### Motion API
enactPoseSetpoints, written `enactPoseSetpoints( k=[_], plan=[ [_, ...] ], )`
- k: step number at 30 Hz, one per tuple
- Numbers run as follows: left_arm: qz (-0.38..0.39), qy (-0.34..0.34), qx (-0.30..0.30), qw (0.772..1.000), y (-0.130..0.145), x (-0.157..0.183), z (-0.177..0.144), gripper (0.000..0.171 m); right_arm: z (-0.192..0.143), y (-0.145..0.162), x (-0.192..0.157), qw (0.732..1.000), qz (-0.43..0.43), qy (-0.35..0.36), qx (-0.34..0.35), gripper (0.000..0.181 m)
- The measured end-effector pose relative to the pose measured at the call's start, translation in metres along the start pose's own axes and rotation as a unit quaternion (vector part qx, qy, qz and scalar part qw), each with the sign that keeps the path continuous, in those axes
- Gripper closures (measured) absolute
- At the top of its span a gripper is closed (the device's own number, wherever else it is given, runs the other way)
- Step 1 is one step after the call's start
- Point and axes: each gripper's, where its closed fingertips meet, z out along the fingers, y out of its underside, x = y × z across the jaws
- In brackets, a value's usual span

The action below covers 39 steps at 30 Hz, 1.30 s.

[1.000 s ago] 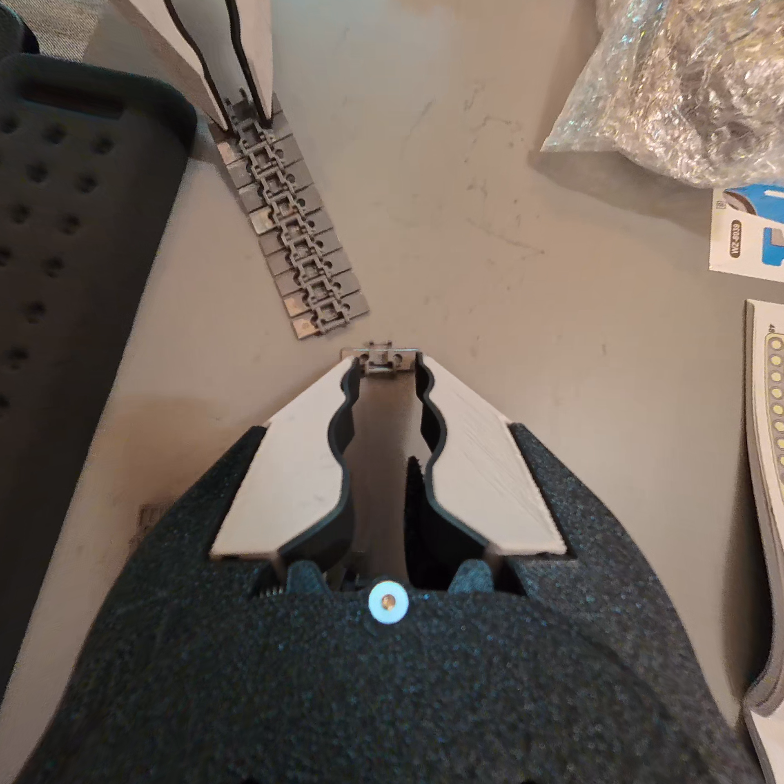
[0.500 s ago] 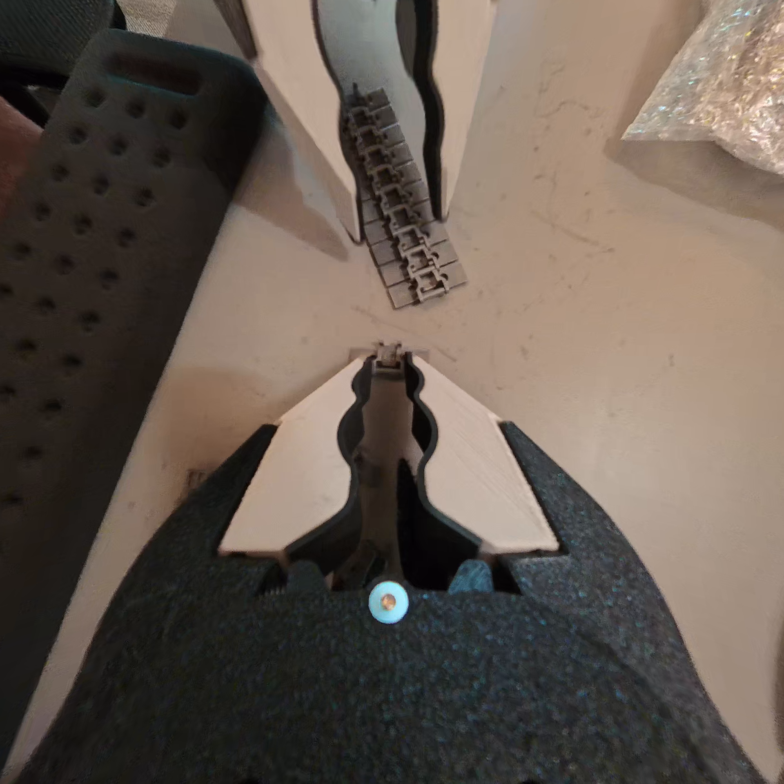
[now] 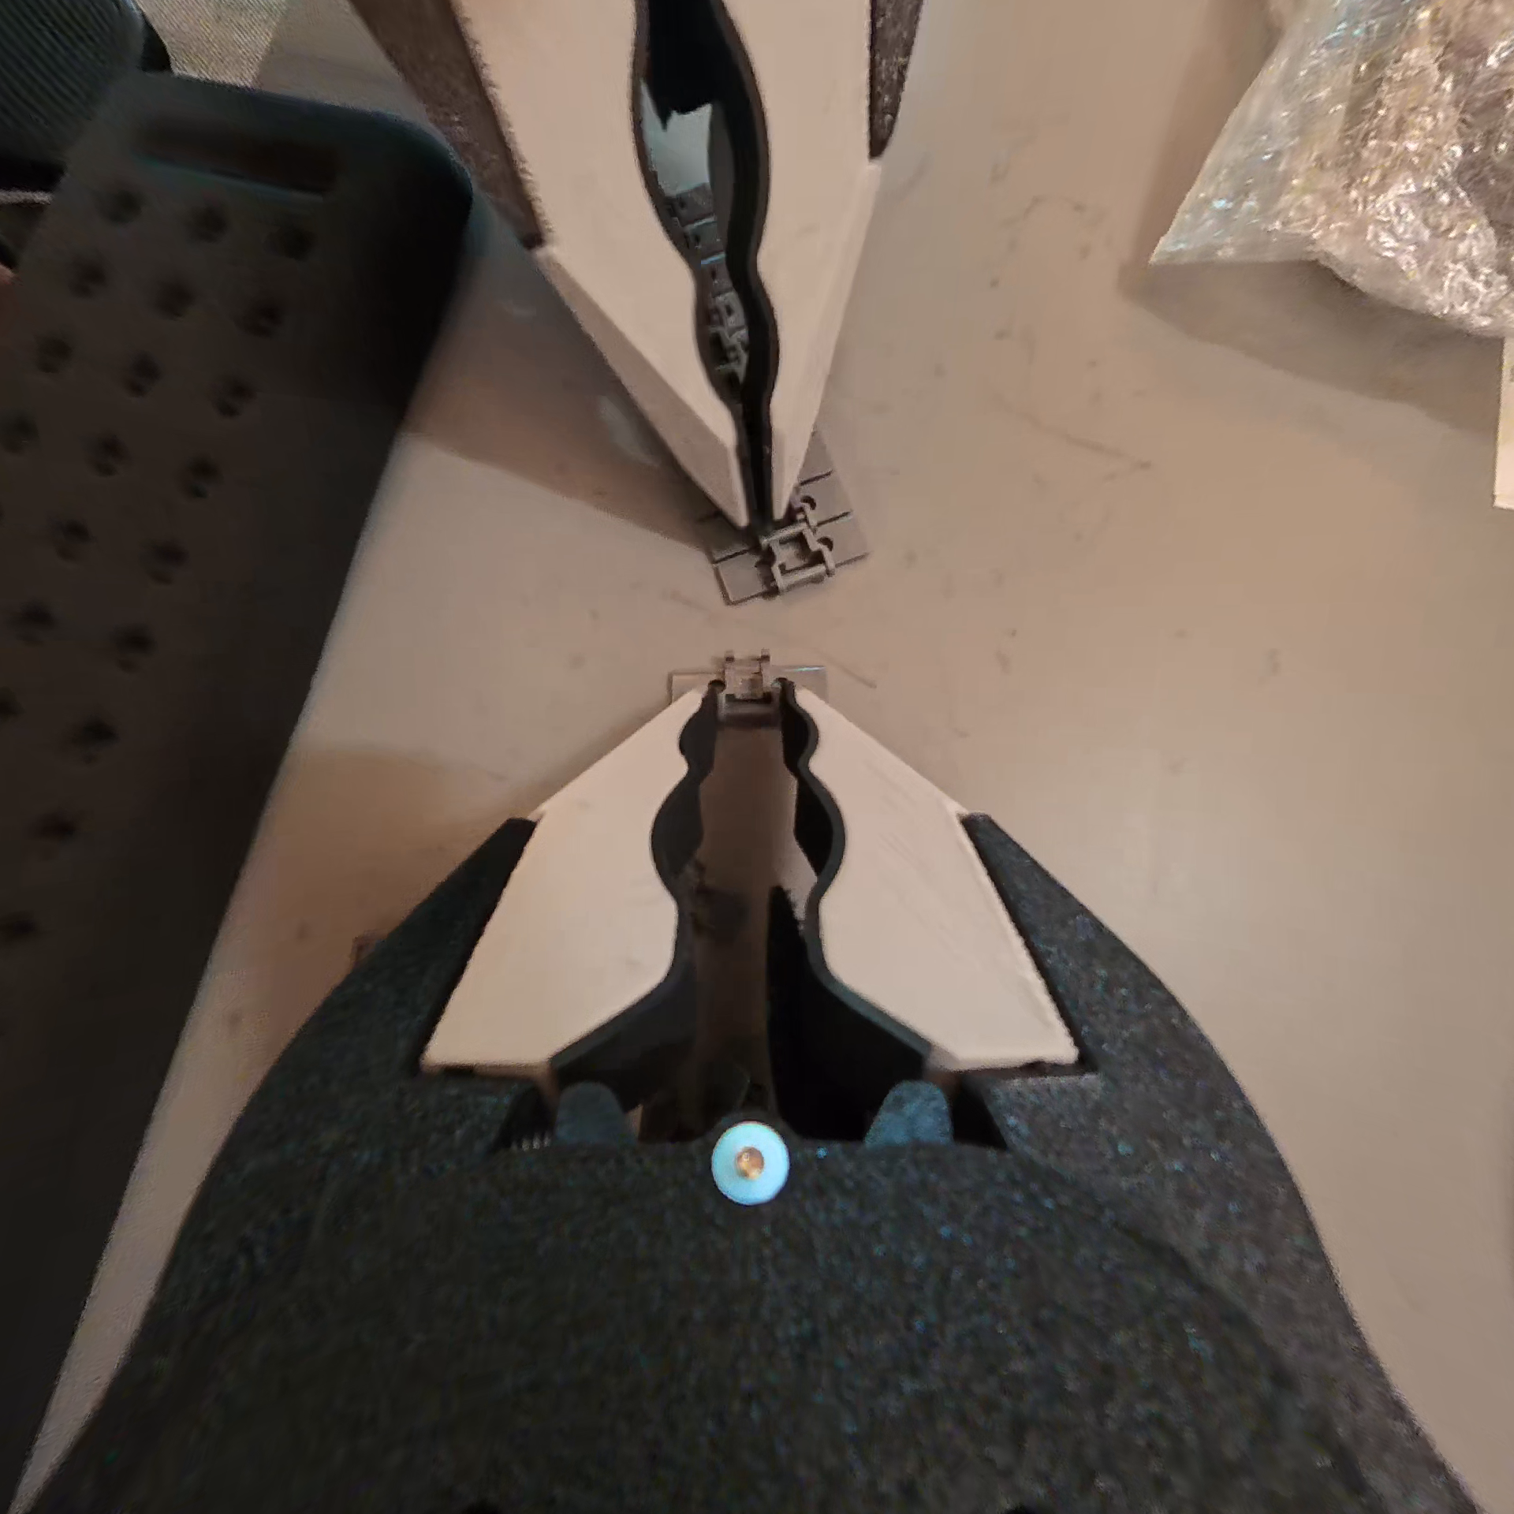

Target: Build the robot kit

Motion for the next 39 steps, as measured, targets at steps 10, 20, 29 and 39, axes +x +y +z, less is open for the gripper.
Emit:
enactPoseSetpoints(
  k=[10, 20, 29, 39],
  plan=[
    [0.009, 0.002, -0.006, 1.0, 0.004, -0.005, 0.006, 0.157, 0.001, -0.002, -0.001, 1.0, -0.003, -0.014, 0.005, 0.166],
    [0.033, 0.027, -0.001, 0.999, -0.004, 0.009, 0.002, 0.158, 0.005, -0.005, -0.003, 1.0, -0.014, -0.027, 0.01, 0.166],
    [0.05, 0.046, -0.001, 0.998, -0.008, 0.016, 0.003, 0.158, 0.006, -0.006, -0.006, 0.999, -0.03, -0.033, 0.011, 0.166],
    [0.044, 0.046, -0.018, 0.998, -0.001, 0.015, 0.011, 0.158, 0.005, -0.006, -0.008, 0.999, -0.031, -0.035, 0.01, 0.166]
  ],
)
